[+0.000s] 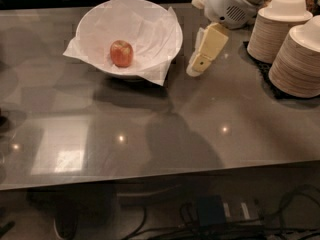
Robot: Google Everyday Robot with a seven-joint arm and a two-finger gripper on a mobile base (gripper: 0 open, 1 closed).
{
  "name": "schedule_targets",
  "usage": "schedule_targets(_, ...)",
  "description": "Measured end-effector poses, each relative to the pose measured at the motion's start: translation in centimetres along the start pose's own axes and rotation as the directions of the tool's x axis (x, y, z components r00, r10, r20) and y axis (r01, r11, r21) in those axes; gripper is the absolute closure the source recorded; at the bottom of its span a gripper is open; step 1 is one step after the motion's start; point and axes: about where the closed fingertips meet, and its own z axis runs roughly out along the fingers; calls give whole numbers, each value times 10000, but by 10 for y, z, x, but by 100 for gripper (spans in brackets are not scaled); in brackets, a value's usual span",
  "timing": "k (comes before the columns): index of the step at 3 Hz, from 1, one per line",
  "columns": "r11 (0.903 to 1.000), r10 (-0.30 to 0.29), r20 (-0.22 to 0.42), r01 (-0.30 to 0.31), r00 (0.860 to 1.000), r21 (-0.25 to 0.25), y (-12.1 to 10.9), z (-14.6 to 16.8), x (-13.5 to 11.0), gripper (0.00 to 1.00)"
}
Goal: Pick apple from white bowl
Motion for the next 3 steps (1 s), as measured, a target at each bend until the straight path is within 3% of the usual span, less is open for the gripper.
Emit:
schedule_targets(1,9995,-275,466,281,9985,-116,-23,43,-36,0)
schedule_targets(2,9992,-398,534,397,9978,31,-37,87,-72,0)
schedule_targets(3,9992,-399,534,398,9978,31,-37,87,-72,0)
